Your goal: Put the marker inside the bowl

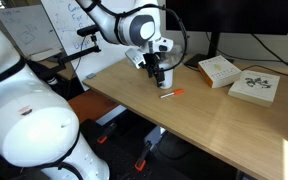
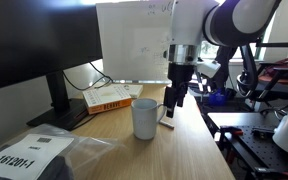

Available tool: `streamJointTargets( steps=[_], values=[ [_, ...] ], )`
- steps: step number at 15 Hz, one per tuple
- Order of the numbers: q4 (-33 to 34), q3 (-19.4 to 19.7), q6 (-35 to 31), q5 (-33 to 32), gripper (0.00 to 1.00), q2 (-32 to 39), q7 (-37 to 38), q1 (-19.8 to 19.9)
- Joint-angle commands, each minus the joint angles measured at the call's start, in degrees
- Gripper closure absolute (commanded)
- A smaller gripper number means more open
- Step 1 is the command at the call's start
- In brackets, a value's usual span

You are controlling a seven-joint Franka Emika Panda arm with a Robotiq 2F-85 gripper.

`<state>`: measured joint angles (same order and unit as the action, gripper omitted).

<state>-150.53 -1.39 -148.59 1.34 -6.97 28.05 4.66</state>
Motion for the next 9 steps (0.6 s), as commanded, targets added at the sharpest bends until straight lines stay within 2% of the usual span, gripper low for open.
streamJointTargets(
  steps=[1, 2, 4, 7, 9],
  values=[
    [-0.5, 0.5, -6.2, 0.5, 0.0, 3.6, 6.8, 0.6],
    [-0.2, 0.6, -6.2, -1.0, 0.01, 4.9, 9.7, 0.9],
    [-0.3, 1.5, -6.6, 0.0, 0.02, 6.4, 10.4, 0.5],
    [-0.3, 2.8, -8.2, 0.2, 0.12, 8.4, 9.3, 0.1],
    [0.0, 3.5, -9.4, 0.5, 0.36, 9.6, 8.1, 0.0]
  ],
)
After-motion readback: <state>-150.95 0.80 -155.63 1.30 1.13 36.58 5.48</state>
